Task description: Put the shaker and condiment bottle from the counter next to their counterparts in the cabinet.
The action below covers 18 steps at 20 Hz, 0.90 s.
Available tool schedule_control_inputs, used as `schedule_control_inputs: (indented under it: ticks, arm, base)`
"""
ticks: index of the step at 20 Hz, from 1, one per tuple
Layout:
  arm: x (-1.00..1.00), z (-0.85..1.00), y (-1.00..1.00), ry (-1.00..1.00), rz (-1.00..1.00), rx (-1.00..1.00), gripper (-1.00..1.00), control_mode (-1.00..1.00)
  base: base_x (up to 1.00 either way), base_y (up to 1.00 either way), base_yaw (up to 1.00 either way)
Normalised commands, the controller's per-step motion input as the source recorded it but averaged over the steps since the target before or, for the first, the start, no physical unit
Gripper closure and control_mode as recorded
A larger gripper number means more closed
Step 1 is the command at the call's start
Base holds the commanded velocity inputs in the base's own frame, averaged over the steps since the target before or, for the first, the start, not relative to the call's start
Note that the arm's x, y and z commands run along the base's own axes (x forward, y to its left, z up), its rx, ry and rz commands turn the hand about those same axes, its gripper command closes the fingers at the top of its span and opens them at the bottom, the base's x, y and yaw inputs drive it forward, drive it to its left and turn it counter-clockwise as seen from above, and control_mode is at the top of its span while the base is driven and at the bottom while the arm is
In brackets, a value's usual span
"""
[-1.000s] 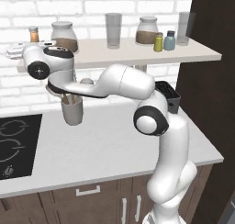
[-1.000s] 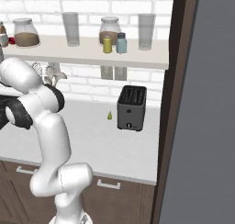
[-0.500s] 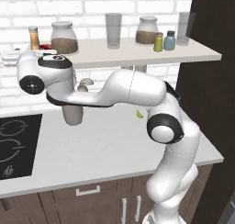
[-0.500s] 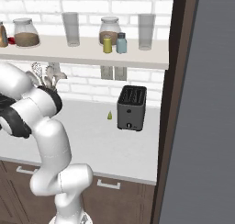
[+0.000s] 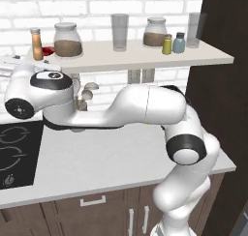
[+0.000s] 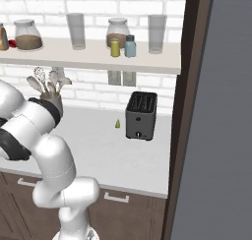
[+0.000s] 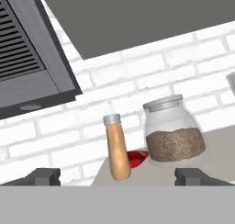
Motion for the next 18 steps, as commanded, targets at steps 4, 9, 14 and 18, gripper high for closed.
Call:
schedule_control_inputs:
  ticks: [4, 9, 14, 18]
  arm:
    - [-0.56, 0.05, -0.24, 0.00, -0.04, 0.16, -1.00, -1.00]
    - [-0.62, 0.03, -0.31, 0.00, -0.01, 0.17, -1.00, -1.00]
    - [-0.67, 0.00, -0.31, 0.00, -0.01, 0.16, -1.00, -1.00]
    - [-0.63, 0.00, -0.26, 0.00, -0.02, 0.14, -1.00, -1.00]
  base:
    - [0.00, 0.00, 0.00]
    - [0.00, 0.00, 0.00]
    - [0.00, 0.00, 0.00]
    - [0.00, 0.00, 0.00]
